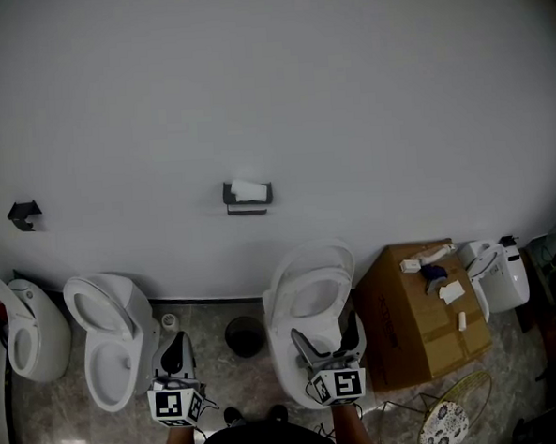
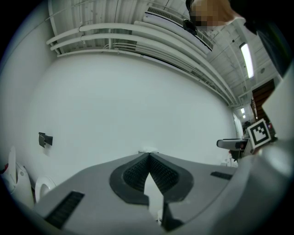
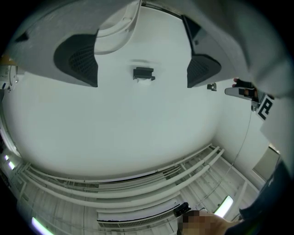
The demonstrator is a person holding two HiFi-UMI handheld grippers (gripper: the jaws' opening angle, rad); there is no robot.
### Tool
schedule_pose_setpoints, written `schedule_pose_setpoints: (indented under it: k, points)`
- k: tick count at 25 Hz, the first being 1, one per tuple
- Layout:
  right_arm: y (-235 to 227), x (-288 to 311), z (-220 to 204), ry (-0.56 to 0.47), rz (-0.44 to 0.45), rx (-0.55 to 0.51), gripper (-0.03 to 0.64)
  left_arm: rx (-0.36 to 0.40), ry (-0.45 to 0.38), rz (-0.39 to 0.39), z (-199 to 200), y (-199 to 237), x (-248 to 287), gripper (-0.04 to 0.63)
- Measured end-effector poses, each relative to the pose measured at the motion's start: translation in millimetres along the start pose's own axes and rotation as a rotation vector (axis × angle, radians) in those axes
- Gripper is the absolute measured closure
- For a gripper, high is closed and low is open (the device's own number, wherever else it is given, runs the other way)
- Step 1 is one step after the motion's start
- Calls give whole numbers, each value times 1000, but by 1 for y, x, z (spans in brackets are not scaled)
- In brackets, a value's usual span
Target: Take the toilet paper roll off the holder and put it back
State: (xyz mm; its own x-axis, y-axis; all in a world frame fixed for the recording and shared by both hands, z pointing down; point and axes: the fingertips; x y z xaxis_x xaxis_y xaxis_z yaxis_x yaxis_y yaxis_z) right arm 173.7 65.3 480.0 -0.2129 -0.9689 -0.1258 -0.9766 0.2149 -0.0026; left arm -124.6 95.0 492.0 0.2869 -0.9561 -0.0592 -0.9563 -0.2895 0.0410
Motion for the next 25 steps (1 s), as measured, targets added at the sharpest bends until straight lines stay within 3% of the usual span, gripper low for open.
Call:
schedule_pose_setpoints:
  k: [7, 18, 25]
  points:
    - [10, -3, 1, -10, -13, 46, 35, -7, -7, 0, 3, 12, -9, 592]
    - [54, -20, 10, -10, -32, 25, 35, -21, -11, -52, 9, 35, -27, 592]
    - [73, -11, 9, -8, -28, -2, 35, -12, -15, -36, -6, 67, -34, 592]
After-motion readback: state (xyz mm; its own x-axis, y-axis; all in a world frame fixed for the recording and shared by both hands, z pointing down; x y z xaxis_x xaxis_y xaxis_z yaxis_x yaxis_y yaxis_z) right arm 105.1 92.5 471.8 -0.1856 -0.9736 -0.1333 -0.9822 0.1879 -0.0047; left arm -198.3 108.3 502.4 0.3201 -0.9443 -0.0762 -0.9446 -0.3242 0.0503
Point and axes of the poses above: the fingertips, and each gripper's own axes: x forward along the fingers, y to its left, z out of its top, and after that the axes turned 5 degrees about -z, right-handed
